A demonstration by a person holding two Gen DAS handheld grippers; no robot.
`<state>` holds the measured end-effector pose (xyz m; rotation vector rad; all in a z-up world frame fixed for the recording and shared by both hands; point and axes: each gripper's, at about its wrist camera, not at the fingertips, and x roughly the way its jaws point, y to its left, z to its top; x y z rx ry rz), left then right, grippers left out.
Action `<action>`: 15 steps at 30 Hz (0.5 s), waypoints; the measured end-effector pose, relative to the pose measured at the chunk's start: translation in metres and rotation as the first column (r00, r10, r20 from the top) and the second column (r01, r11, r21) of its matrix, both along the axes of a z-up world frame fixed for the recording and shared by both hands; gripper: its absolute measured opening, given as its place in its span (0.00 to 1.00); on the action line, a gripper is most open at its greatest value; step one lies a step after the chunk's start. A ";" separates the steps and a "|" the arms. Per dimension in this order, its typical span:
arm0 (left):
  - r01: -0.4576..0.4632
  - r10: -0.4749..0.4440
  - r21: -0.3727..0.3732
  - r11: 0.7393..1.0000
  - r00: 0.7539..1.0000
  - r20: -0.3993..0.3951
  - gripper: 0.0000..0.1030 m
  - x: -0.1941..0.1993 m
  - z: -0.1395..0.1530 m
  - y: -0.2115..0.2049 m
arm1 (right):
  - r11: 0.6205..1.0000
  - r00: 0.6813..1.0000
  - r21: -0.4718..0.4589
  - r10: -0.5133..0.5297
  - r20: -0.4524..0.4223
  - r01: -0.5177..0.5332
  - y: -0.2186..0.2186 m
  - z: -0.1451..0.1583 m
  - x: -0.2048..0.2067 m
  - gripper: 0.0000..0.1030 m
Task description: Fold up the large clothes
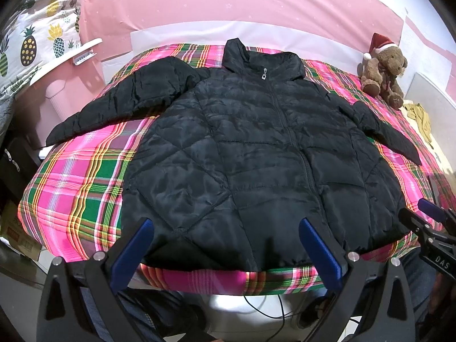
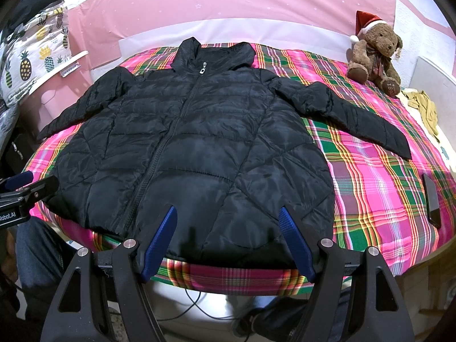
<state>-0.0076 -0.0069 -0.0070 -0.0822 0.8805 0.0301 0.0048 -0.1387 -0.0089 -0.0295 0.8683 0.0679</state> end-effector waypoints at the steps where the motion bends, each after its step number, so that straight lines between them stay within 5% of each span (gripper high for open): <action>1: 0.000 0.000 0.000 1.000 1.000 0.000 1.00 0.000 0.000 0.000 | 1.000 1.000 0.001 0.000 0.000 0.000 -0.001 0.000 0.000 0.72; 15: 0.002 -0.002 -0.004 1.000 1.000 -0.006 1.00 -0.001 -0.002 0.000 | 1.000 1.000 -0.001 0.000 -0.001 0.000 0.000 0.000 0.000 0.72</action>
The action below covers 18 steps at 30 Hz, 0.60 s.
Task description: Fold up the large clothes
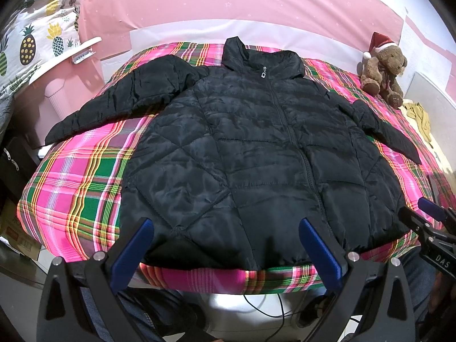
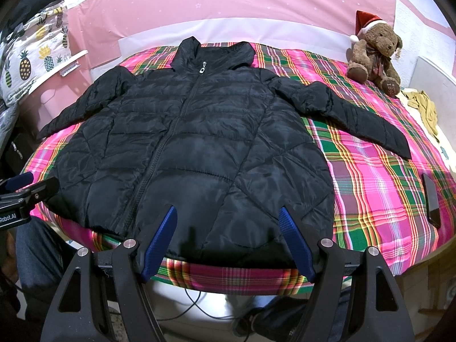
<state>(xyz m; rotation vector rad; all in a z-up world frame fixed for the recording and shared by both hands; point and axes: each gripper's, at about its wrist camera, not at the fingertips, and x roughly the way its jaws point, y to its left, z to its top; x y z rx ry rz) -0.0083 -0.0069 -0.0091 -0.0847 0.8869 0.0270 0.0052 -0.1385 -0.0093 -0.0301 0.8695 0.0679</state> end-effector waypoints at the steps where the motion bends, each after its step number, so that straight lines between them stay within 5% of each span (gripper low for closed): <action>1: -0.001 0.001 0.001 1.000 1.000 0.000 1.00 0.000 0.000 0.000 | 1.000 1.000 0.000 0.000 0.000 0.000 0.000 0.000 0.000 0.72; 18: 0.002 -0.002 0.007 1.000 1.000 -0.018 1.00 0.007 -0.006 0.002 | 1.000 1.000 0.002 0.002 -0.005 -0.002 -0.001 -0.002 0.002 0.72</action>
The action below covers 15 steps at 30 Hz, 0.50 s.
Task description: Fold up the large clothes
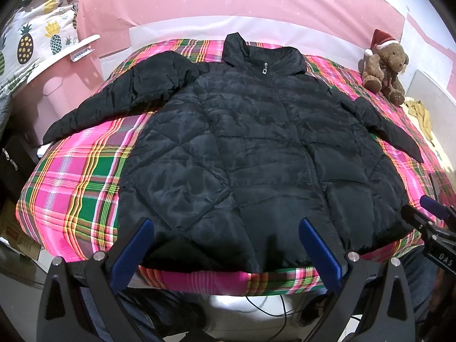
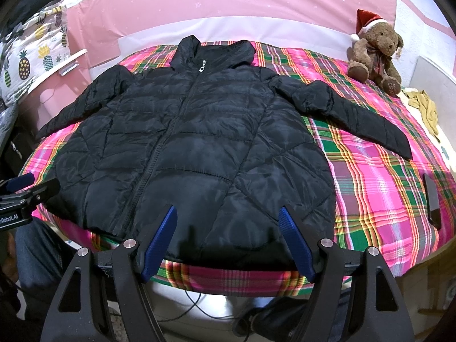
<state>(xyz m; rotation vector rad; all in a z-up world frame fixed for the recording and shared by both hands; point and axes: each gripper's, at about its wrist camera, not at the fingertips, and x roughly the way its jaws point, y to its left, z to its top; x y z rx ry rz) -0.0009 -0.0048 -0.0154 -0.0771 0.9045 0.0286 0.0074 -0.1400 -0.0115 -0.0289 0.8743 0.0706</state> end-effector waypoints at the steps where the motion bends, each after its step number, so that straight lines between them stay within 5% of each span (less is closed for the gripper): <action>1: 0.001 -0.001 0.005 1.000 1.000 0.000 1.00 0.001 -0.001 0.000 | 1.000 1.000 0.002 0.003 0.000 -0.003 0.000 0.000 0.000 0.72; 15: -0.039 0.038 0.040 0.998 0.999 0.022 1.00 0.046 -0.004 0.034 | 0.999 0.999 -0.005 0.051 -0.011 -0.051 0.005 -0.007 0.043 0.72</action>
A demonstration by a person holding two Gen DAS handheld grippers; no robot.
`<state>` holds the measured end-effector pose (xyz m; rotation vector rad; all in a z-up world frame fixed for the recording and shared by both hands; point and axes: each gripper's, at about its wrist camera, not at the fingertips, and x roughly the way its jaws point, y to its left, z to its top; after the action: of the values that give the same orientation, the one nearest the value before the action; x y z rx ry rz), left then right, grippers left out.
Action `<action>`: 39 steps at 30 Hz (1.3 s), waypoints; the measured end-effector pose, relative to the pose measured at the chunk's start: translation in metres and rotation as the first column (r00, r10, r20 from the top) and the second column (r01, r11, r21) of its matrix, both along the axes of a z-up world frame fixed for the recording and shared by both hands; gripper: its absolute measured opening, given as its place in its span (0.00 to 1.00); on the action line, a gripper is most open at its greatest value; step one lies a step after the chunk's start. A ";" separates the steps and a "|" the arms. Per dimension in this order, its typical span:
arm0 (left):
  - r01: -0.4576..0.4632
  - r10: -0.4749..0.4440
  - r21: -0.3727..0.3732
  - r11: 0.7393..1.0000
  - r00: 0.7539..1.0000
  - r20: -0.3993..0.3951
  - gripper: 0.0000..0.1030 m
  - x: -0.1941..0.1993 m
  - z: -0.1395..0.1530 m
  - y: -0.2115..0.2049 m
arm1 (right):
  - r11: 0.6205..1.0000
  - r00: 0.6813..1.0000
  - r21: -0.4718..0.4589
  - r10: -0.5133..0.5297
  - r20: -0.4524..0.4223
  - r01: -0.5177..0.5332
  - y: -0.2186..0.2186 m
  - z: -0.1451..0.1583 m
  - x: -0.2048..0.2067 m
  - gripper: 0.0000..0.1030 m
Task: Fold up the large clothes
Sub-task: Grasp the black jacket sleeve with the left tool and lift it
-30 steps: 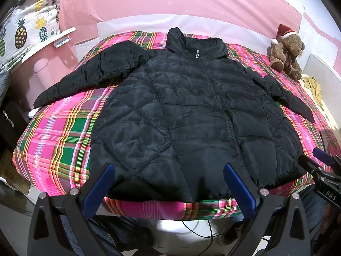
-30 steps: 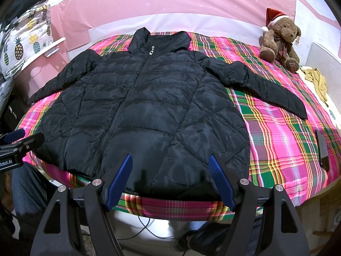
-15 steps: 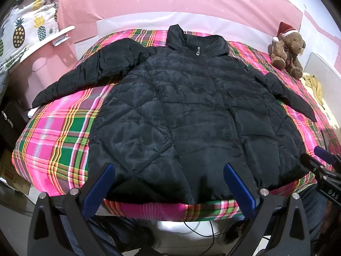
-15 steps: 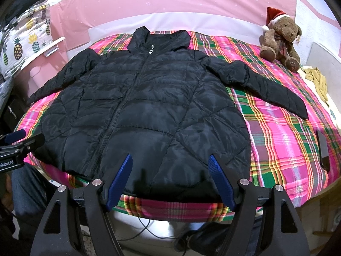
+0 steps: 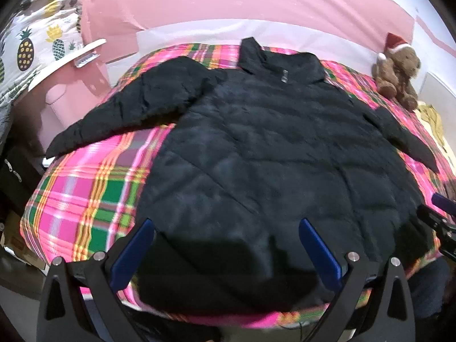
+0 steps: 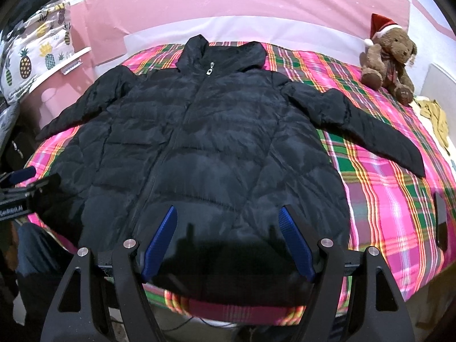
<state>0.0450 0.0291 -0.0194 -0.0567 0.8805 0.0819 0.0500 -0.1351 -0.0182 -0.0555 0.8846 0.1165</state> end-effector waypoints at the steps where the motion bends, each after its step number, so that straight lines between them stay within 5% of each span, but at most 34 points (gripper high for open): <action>1: -0.009 0.009 0.003 1.000 1.000 0.002 1.00 0.004 0.000 0.005 | 1.000 1.000 -0.003 0.005 -0.001 -0.005 0.001 0.000 0.005 0.72; 18: -0.247 0.247 -0.060 0.967 0.969 -0.004 0.95 0.086 -0.025 0.138 | 0.995 0.997 -0.062 0.079 0.013 -0.078 0.030 -0.005 0.094 0.72; 32: -0.451 0.450 -0.133 0.882 0.892 -0.043 0.93 0.141 -0.072 0.255 | 0.997 0.995 -0.039 0.060 -0.077 -0.063 0.025 -0.038 0.161 0.72; 39: -0.481 0.485 -0.138 0.866 0.875 -0.011 0.93 0.162 -0.081 0.275 | 0.998 0.992 -0.038 0.039 -0.119 -0.044 0.017 -0.055 0.180 0.72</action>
<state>0.2068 0.3043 -0.1006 -0.4091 0.8306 0.4918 0.2301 -0.1183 -0.0729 -0.1057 1.0049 0.1416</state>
